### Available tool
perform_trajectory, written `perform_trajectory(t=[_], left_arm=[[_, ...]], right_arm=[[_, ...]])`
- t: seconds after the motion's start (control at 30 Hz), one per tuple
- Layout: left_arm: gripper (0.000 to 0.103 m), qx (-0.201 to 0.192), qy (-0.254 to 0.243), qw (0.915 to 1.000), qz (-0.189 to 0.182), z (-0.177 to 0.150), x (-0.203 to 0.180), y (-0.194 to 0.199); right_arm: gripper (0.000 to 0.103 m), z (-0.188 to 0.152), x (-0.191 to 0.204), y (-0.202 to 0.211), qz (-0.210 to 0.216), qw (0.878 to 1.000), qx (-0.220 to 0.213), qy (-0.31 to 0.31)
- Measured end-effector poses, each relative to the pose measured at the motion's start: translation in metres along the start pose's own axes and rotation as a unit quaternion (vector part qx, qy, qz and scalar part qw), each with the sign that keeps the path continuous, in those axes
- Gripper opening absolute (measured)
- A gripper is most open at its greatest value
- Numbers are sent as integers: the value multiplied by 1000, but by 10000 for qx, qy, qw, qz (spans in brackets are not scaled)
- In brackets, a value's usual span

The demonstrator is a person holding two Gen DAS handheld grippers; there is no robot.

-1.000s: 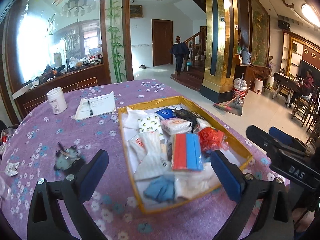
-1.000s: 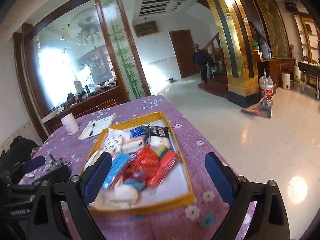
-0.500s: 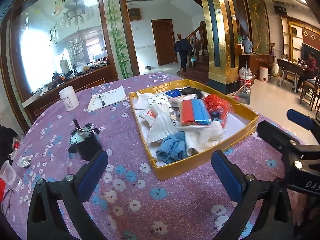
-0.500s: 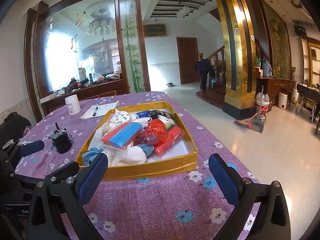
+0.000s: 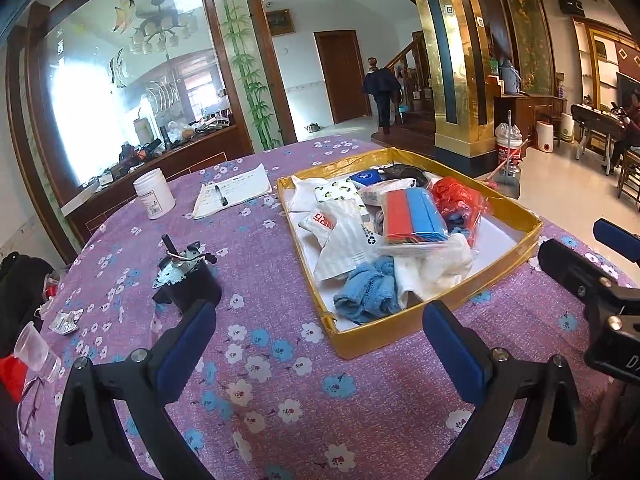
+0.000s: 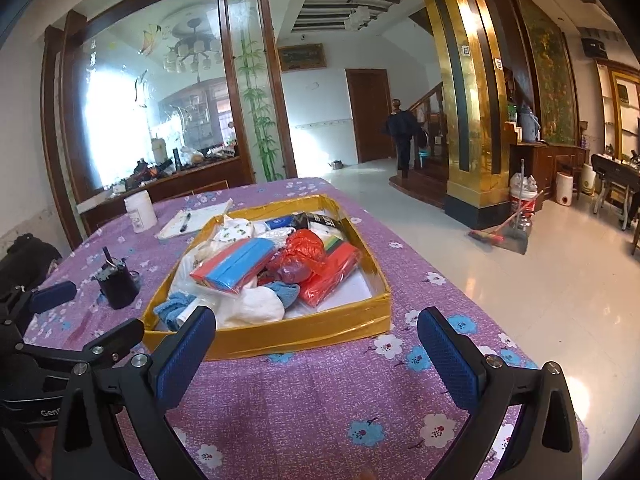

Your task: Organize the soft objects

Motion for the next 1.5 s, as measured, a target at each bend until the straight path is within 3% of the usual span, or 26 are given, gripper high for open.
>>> perform_trajectory(t=[1.5], left_arm=[[103,162,141,9997,128,-1,9,-6]], right_arm=[[102,-1,-10,1,130,9996,-7,-254]])
Point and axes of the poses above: each gripper's, at about its wrist camera, not at the fingertips, and y roughly against the way its jaws point, x to its left, z to its top, the point moved 9 cm from there along -y, roughly the way its jaws point, and after that the axes turned 13 degrees about x, right-handed, at the moved point
